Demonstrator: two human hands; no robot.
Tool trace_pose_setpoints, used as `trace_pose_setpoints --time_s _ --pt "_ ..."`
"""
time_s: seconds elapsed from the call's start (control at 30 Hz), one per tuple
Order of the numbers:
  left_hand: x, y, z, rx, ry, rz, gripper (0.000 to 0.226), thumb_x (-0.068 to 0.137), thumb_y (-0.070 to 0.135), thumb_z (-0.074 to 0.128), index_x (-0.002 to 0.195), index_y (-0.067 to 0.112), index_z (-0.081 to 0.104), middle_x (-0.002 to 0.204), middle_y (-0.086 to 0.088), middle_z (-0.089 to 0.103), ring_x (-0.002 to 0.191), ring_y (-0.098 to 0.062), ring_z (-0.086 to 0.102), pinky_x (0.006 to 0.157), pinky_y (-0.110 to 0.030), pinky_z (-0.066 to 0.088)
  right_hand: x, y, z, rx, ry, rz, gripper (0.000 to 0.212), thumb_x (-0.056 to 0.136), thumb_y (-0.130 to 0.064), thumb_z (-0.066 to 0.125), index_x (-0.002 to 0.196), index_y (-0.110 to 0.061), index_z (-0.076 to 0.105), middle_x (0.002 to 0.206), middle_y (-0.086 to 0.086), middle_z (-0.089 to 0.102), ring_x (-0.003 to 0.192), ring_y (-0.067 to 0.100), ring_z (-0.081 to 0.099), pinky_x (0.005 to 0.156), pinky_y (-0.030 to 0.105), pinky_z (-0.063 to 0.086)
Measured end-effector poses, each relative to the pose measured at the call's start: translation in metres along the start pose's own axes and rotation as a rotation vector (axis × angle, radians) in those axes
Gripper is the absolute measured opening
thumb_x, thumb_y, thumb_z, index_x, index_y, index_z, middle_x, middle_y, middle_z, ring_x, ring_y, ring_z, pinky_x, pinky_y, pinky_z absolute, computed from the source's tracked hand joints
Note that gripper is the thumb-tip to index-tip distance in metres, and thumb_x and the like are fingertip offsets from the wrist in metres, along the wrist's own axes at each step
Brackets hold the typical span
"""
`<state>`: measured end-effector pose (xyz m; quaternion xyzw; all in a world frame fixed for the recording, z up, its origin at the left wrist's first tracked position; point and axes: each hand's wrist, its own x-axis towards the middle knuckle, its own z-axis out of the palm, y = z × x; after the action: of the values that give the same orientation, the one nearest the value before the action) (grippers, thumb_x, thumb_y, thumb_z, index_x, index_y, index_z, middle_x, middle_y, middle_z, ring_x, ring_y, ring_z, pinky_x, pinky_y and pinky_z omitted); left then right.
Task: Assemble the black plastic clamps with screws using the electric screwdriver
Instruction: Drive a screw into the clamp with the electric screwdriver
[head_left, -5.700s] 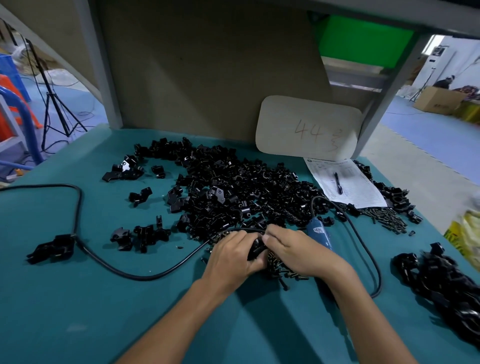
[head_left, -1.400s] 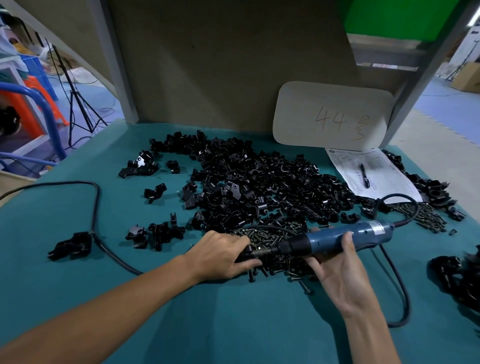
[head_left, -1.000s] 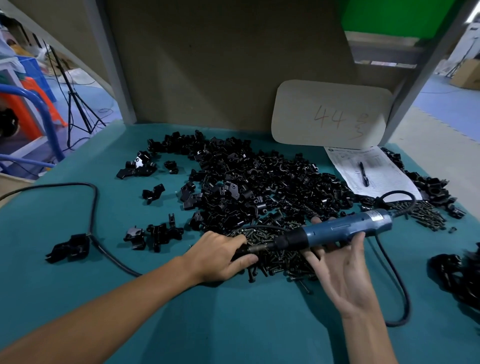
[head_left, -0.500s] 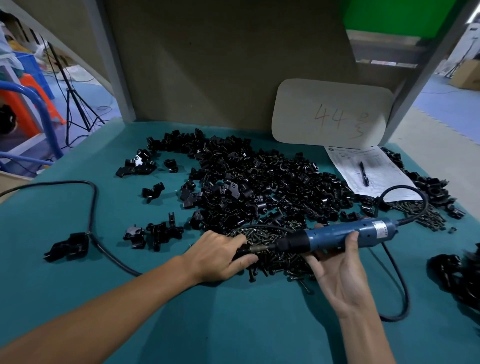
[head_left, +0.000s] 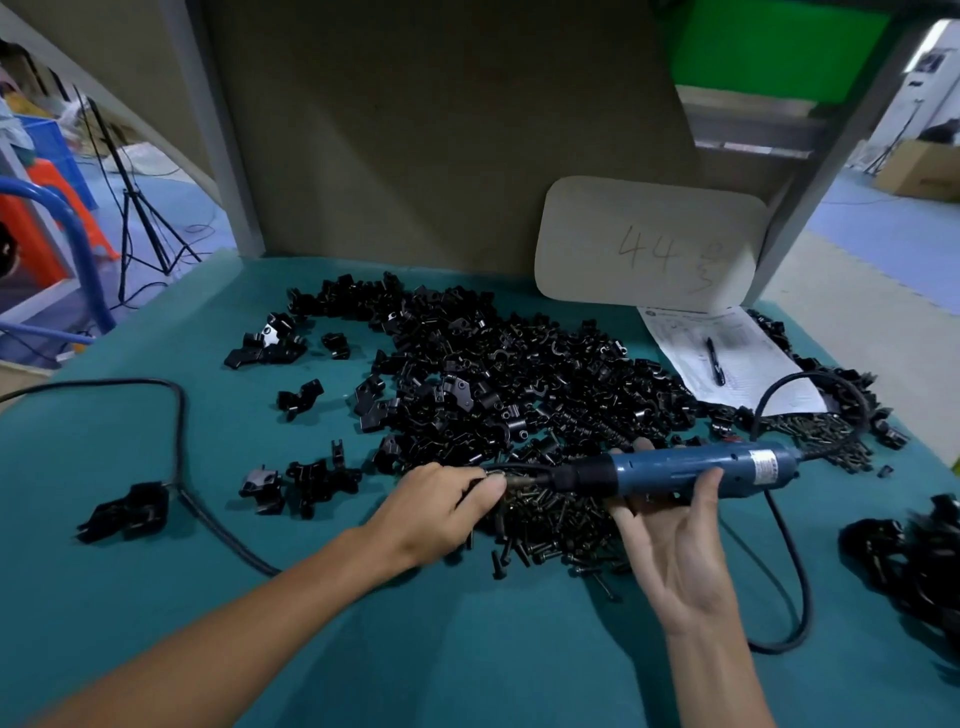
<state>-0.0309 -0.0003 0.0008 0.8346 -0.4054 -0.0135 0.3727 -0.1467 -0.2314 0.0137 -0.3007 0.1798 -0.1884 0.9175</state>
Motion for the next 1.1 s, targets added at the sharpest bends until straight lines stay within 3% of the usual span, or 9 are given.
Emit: trace_pose_setpoints --time_s 0.1,0.2,0.37,0.5,0.6,0.73,0.83,0.93,1.1 --pt "0.014 0.015 -0.015 -0.332 -0.212 -0.245 0.061 0.088 0.076 0.038 0.059 0.022 0.04 0.055 0.008 0.035 0.048 -0.011 0.03 0.053 -0.032 0.025 0.002 -0.011 0.0 -0.011 0.036 -0.043 0.076 0.092 -0.063 0.048 0.147 -0.011 0.051 0.14 0.018 0.062 0.131 0.027 0.06 0.109 0.047 0.044" --pt "0.022 0.016 -0.036 -0.497 -0.396 -0.364 0.058 0.088 0.074 0.041 0.062 0.028 0.063 0.059 0.014 0.055 0.048 -0.003 0.046 0.053 -0.016 0.039 0.005 -0.035 -0.003 -0.114 0.149 -0.161 0.069 0.092 -0.062 0.051 0.142 -0.015 0.053 0.128 0.013 0.07 0.12 0.023 0.068 0.093 0.039 0.054" --pt "0.04 0.015 -0.046 -0.305 -0.181 -0.344 0.064 0.082 0.086 0.039 0.11 0.039 0.071 0.12 0.016 0.065 0.111 -0.009 0.059 0.096 -0.032 0.044 -0.005 -0.049 -0.014 -1.093 0.439 -0.231 0.048 0.088 -0.065 0.064 0.108 -0.022 0.06 0.099 0.004 0.07 0.089 0.023 0.067 0.084 0.046 0.056" --pt "0.054 0.035 -0.032 -0.2 -0.095 -0.25 0.078 0.079 0.086 0.035 0.098 0.018 0.069 0.098 -0.003 0.071 0.095 -0.022 0.067 0.079 -0.038 0.049 -0.014 -0.039 -0.019 -1.659 0.463 -0.254 0.06 0.086 -0.075 0.057 0.115 -0.024 0.046 0.095 0.0 0.065 0.09 0.029 0.062 0.077 0.043 0.051" --pt "0.058 0.052 -0.02 -0.084 -0.042 -0.2 0.069 0.086 0.08 0.039 0.087 0.016 0.065 0.08 -0.003 0.068 0.079 -0.021 0.067 0.067 -0.035 0.047 -0.014 -0.03 -0.016 -1.828 0.45 -0.322 0.053 0.092 -0.069 0.056 0.106 -0.02 0.041 0.091 0.005 0.067 0.09 0.034 0.065 0.073 0.041 0.049" --pt "0.055 0.07 -0.006 -0.033 -0.001 -0.099 0.06 0.087 0.078 0.039 0.078 0.02 0.053 0.068 0.002 0.061 0.061 -0.009 0.057 0.06 -0.033 0.044 -0.021 -0.029 -0.009 -2.01 0.424 -0.337 0.05 0.098 -0.062 0.052 0.121 -0.017 0.051 0.121 0.008 0.059 0.115 0.033 0.054 0.09 0.042 0.043" --pt "0.056 0.08 0.003 0.001 0.049 0.033 0.049 0.092 0.066 0.047 0.071 0.021 0.048 0.066 0.0 0.057 0.066 -0.007 0.055 0.056 -0.029 0.04 -0.034 -0.033 0.007 -1.619 0.252 -0.5 0.05 0.095 -0.067 0.046 0.126 -0.029 0.059 0.125 -0.006 0.058 0.12 0.018 0.053 0.099 0.033 0.044" --pt "0.06 0.094 0.011 0.09 0.03 0.176 0.038 0.095 0.054 0.051 0.075 0.023 0.046 0.073 0.007 0.053 0.07 -0.009 0.05 0.063 -0.029 0.038 -0.048 -0.026 0.03 -0.991 -0.095 -0.15 0.047 0.088 -0.067 0.052 0.123 -0.037 0.064 0.112 -0.013 0.067 0.108 0.008 0.064 0.097 0.032 0.052" --pt "0.062 0.107 0.014 0.096 -0.098 0.307 0.054 0.079 0.075 0.057 0.111 0.031 0.062 0.099 0.017 0.059 0.093 -0.006 0.056 0.082 -0.025 0.046 -0.055 -0.034 0.019 -0.777 -0.093 -0.21 0.026 0.09 -0.038 0.066 0.116 -0.035 0.07 0.097 -0.002 0.07 0.083 0.013 0.065 0.078 0.03 0.055"
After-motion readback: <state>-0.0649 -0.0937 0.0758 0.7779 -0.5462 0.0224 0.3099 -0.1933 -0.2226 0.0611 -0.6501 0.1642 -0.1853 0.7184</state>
